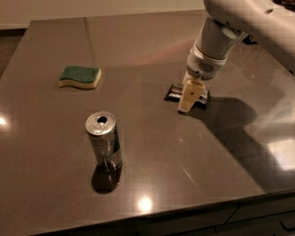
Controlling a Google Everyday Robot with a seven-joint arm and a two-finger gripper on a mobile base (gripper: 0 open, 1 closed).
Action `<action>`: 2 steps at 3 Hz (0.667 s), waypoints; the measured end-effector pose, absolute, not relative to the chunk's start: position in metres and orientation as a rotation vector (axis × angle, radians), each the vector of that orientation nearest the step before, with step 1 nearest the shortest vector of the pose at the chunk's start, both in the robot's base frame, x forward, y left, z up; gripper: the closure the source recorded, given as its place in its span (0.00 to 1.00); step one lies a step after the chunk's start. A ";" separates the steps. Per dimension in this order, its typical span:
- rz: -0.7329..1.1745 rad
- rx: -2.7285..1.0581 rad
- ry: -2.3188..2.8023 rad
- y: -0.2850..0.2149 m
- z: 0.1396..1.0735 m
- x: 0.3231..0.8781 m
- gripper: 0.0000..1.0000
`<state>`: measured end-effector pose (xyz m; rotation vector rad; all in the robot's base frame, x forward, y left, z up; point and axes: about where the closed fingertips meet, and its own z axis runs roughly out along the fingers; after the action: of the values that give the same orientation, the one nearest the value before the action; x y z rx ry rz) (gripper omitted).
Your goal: Pick rxbar chocolate
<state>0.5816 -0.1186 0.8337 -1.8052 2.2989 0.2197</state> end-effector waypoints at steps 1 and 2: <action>0.221 -1.810 2.296 -0.117 0.837 0.585 0.65; 0.224 -1.814 2.289 -0.113 0.840 0.586 0.87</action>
Offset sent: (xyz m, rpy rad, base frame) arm 0.0036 0.0085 0.0128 0.0065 -0.0019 0.0146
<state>0.5860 -0.1131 0.8398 -1.8141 2.2889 0.2242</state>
